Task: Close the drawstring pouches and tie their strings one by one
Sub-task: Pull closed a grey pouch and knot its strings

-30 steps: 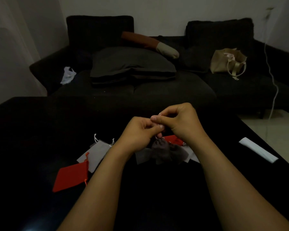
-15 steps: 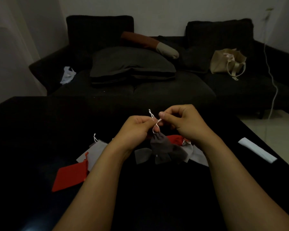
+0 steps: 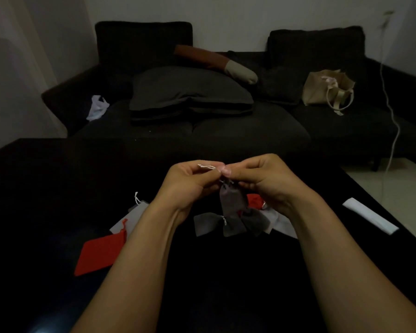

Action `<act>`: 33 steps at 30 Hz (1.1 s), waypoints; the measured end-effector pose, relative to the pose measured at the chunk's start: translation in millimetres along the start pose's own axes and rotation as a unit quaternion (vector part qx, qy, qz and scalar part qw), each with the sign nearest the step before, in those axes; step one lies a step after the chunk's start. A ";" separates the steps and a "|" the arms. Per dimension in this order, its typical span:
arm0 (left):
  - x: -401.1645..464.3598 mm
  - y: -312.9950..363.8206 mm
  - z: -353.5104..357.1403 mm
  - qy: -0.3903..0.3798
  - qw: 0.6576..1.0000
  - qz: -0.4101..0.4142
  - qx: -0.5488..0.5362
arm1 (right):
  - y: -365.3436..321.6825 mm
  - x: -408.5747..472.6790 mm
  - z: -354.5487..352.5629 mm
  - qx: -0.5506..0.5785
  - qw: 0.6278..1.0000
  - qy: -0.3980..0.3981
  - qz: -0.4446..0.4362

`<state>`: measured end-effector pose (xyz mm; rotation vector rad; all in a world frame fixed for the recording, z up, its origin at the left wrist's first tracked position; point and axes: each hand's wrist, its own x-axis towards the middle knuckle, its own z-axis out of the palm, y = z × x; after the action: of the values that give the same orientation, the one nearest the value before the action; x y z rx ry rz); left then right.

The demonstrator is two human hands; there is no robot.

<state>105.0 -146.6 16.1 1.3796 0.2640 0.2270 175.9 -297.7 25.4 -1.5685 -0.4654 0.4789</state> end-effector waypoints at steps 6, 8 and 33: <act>-0.8 2.6 -3.4 -0.006 1.000 0.010 0.002 | -6.1 -6.7 -6.3 -0.013 0.998 -0.052 -0.019; -0.8 2.3 -3.7 0.000 0.999 0.021 0.040 | -7.6 -6.9 -6.6 -0.058 0.997 -0.032 -0.033; -1.7 -9.2 3.4 0.144 0.816 0.402 0.390 | -5.8 0.9 7.6 0.032 0.999 0.001 0.001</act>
<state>104.6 -151.9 7.7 2.2314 -0.0143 1.1436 172.3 -290.7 30.8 -1.5080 -0.4424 0.4887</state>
